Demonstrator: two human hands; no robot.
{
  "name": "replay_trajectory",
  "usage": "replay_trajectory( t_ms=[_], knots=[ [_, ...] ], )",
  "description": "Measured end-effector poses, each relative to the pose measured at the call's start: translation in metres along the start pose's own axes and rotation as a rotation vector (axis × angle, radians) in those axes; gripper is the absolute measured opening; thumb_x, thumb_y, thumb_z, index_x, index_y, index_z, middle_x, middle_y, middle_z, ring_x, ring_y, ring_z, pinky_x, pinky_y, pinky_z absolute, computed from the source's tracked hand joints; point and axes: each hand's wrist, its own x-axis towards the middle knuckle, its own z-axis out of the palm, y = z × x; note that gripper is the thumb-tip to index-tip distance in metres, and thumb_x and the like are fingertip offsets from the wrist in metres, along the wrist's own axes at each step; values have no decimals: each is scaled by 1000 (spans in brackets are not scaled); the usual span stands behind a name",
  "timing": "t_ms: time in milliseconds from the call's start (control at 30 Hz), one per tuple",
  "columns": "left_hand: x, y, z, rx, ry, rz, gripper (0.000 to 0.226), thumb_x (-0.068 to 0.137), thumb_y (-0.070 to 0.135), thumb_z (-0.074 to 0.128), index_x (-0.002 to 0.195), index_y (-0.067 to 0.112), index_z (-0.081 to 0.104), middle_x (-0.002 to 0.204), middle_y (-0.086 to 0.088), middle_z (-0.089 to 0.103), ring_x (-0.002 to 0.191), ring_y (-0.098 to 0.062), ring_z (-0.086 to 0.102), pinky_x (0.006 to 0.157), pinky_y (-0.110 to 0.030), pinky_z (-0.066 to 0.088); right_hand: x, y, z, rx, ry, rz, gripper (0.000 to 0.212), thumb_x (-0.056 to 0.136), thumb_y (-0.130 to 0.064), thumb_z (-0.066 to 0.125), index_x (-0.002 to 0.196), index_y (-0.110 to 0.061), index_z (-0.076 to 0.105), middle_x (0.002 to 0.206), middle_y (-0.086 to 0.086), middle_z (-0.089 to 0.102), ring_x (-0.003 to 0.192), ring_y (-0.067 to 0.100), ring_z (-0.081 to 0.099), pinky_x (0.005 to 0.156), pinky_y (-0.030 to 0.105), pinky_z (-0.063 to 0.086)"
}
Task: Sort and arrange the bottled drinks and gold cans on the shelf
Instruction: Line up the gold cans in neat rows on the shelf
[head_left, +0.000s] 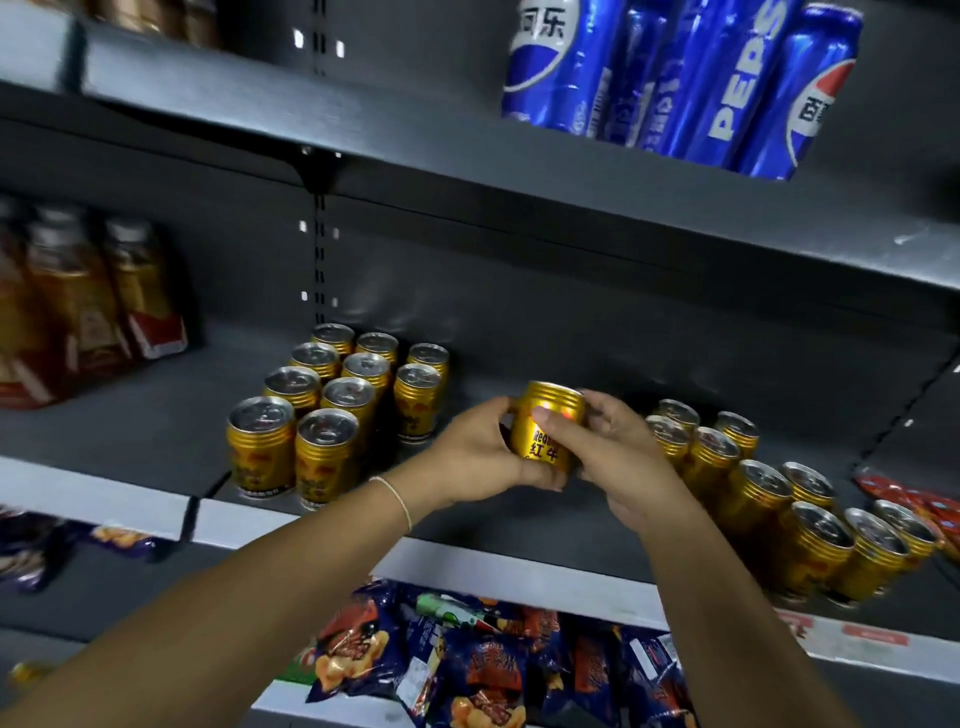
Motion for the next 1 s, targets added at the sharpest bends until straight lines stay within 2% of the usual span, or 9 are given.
replay_trajectory(
  t_ms=[133, 233, 367, 433, 600, 667, 767, 900, 1000],
  knots=[
    [-11, -1, -33, 101, -46, 15, 58, 54, 38, 91, 100, 37, 57, 94, 15, 70, 85, 3, 66, 81, -24, 55, -4, 2, 36, 32, -94, 41, 51, 71, -26, 86, 116, -18, 63, 102, 0, 76, 95, 15, 73, 80, 35, 60],
    [-20, -1, -64, 325, -177, 30, 44, 65, 42, 84, 94, 44, 52, 93, 20, 64, 86, 4, 62, 72, -15, 47, -3, 13, 61, 120, -63, 48, 54, 65, -22, 87, 114, -13, 65, 103, 4, 76, 99, 21, 72, 89, 41, 57],
    [-23, -9, -110, 606, -100, 64, 47, 84, 27, 67, 129, 27, 55, 124, 4, 63, 116, -18, 58, 95, -35, 50, 6, 40, 98, 131, -12, -12, 49, 68, -8, 87, 111, -19, 65, 103, -1, 76, 98, 17, 72, 81, 29, 56],
    [-24, -15, -129, 699, -7, 101, 53, 85, 14, 57, 137, 20, 53, 133, -5, 60, 123, -25, 54, 100, -35, 47, 14, 55, 116, 71, 24, -36, 50, 69, -4, 87, 108, -27, 65, 102, -5, 75, 97, 13, 71, 84, 32, 56],
    [-24, -43, -152, 860, -36, 46, 28, 88, 18, 49, 114, 13, 59, 117, -13, 62, 105, -31, 58, 81, -34, 49, 28, 85, 150, -67, 70, -79, 64, 63, -15, 88, 115, -34, 57, 110, -13, 71, 100, 4, 68, 96, 40, 54],
    [-24, -52, -154, 873, -69, 37, 25, 91, 24, 46, 110, 13, 59, 120, -12, 61, 108, -31, 57, 88, -41, 50, 30, 93, 159, -78, 89, -83, 71, 57, -25, 88, 117, -36, 52, 115, -11, 69, 105, 5, 66, 99, 42, 53],
    [-23, -62, -154, 888, -87, 85, 36, 97, 29, 41, 123, 11, 57, 134, -11, 55, 124, -28, 48, 103, -42, 43, 33, 102, 165, -94, 104, -95, 79, 50, -35, 87, 119, -32, 49, 117, -7, 67, 108, 10, 66, 98, 47, 52],
    [-24, -69, -151, 907, -80, 147, 45, 101, 34, 36, 135, 10, 51, 144, -11, 48, 133, -25, 41, 112, -33, 26, 32, 103, 167, -182, 138, -138, 68, 58, -33, 89, 113, -44, 50, 117, -9, 67, 107, 10, 66, 97, 45, 54],
    [-24, -71, -150, 934, -103, 156, 53, 102, 39, 30, 145, 11, 41, 153, -9, 38, 142, -23, 30, 118, -32, 12, 29, 103, 167, -261, 200, -170, 66, 65, -27, 91, 120, -35, 55, 117, -3, 66, 103, 12, 67, 92, 42, 56]
  ],
)
